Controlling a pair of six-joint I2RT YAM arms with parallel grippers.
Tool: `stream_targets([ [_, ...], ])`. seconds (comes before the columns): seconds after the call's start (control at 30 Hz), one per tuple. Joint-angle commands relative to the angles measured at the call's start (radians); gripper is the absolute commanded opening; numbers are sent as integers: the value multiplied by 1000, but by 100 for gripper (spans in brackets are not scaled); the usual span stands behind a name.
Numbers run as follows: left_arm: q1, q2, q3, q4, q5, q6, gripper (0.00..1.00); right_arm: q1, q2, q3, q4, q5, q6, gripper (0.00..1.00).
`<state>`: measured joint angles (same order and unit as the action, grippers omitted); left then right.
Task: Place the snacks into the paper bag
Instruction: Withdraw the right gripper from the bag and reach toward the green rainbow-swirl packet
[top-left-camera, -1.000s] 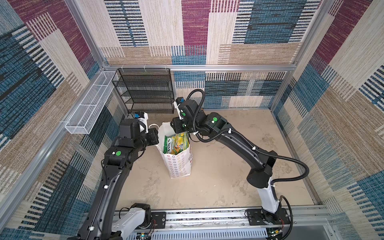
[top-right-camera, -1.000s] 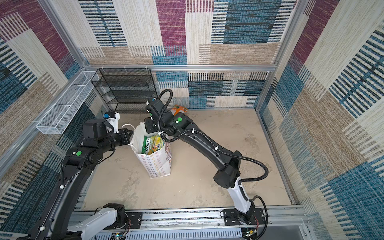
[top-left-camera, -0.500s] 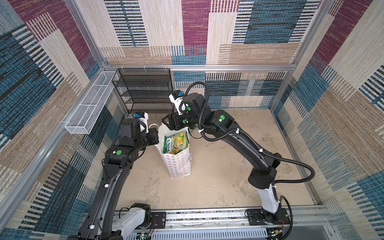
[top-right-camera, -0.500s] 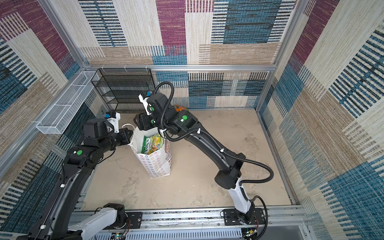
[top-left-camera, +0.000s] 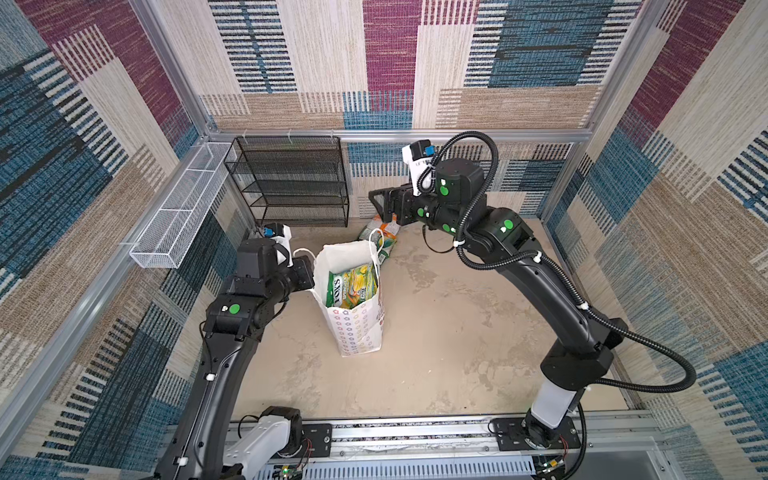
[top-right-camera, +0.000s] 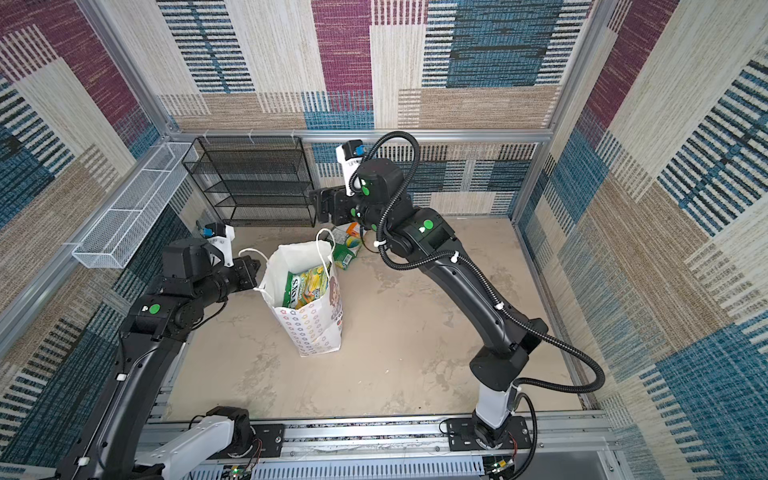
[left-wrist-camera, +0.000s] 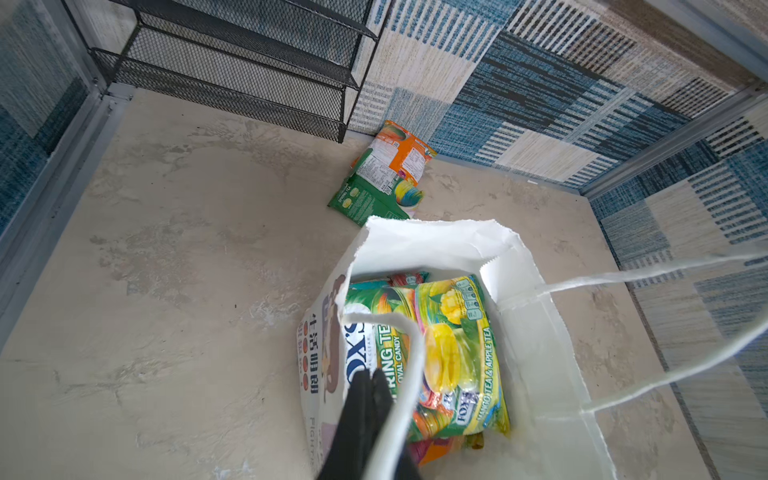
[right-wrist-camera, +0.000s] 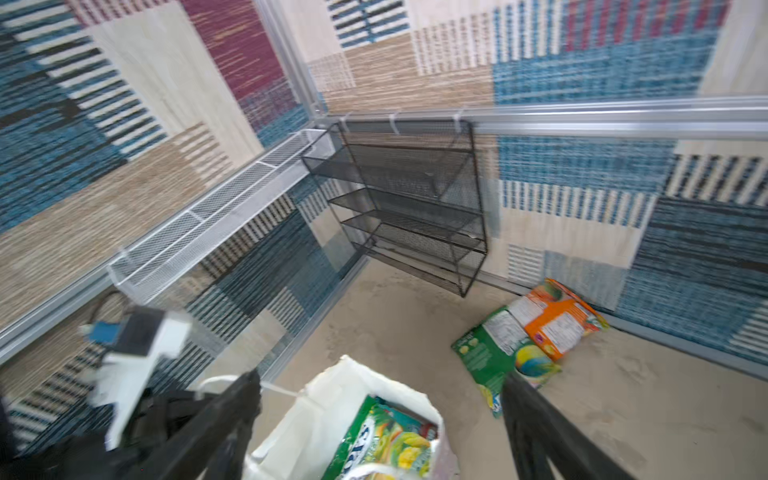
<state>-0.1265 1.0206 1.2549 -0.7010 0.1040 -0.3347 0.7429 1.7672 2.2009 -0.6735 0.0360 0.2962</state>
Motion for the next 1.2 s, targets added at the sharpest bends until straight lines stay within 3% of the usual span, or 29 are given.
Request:
stream_targets([
  [0.0, 3, -14, 6, -3, -44, -1, 0, -77, -53, -145, 99, -46, 97, 91],
  [0.1, 5, -22, 12, -17, -78, -4, 0, -154, -77, -315, 180, -92, 162, 92],
  [0.27, 8, -39, 17, -35, -147, -15, 0, -251, -18, -449, 247, -196, 219, 92],
  [0.47, 10, -66, 17, -45, -221, -21, 0, -289, 141, -473, 328, -289, 203, 91],
  [0.87, 13, -100, 5, -48, -313, -30, 0, -321, 548, -196, 320, -443, 193, 86],
  [1.17, 13, -111, 1, -45, -334, -34, 0, -336, 757, 33, 253, -494, 231, 84],
])
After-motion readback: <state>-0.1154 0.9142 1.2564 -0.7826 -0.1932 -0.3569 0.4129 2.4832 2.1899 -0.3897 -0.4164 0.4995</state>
